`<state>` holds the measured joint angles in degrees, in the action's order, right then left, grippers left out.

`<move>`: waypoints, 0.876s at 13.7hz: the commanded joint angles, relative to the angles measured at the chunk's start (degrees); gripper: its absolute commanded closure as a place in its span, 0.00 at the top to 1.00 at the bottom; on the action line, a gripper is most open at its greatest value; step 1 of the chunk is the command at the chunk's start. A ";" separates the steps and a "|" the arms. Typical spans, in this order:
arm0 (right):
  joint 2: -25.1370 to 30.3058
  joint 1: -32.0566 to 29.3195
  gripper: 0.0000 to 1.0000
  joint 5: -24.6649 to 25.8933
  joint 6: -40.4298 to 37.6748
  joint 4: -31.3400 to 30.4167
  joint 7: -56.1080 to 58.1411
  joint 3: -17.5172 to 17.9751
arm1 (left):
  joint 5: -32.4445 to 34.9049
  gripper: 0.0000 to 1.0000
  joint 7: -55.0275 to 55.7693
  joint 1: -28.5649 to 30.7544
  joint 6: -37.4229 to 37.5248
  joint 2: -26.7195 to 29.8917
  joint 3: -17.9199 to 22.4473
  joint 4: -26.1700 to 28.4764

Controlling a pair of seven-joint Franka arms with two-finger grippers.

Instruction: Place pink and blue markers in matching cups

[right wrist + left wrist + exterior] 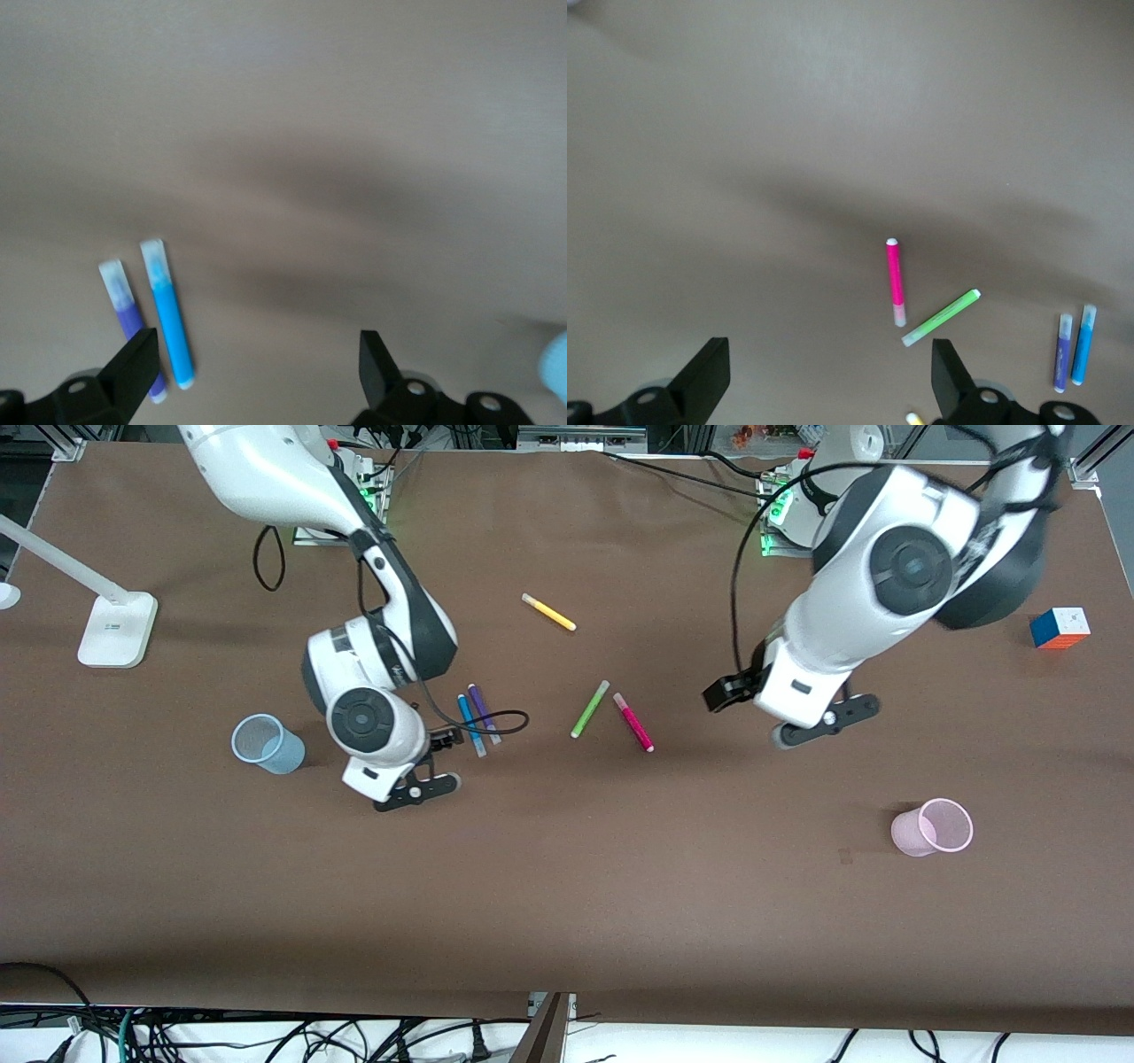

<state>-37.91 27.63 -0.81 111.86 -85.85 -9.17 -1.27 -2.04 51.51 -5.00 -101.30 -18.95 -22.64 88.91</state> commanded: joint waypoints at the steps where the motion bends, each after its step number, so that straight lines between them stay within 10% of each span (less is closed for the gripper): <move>1: -3.03 2.33 1.00 -0.95 3.62 0.33 -4.00 -0.57 | -0.68 1.00 6.66 -2.90 -4.41 -4.06 0.05 1.34; 12: -4.01 5.94 1.00 -0.16 11.10 -8.45 -7.79 -0.83 | -1.83 1.00 20.80 -6.77 -31.65 -9.25 0.05 18.13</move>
<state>-43.28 32.39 -0.86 121.44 -91.39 -15.98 -1.35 -2.25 68.05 -10.88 -127.44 -27.56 -22.67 103.83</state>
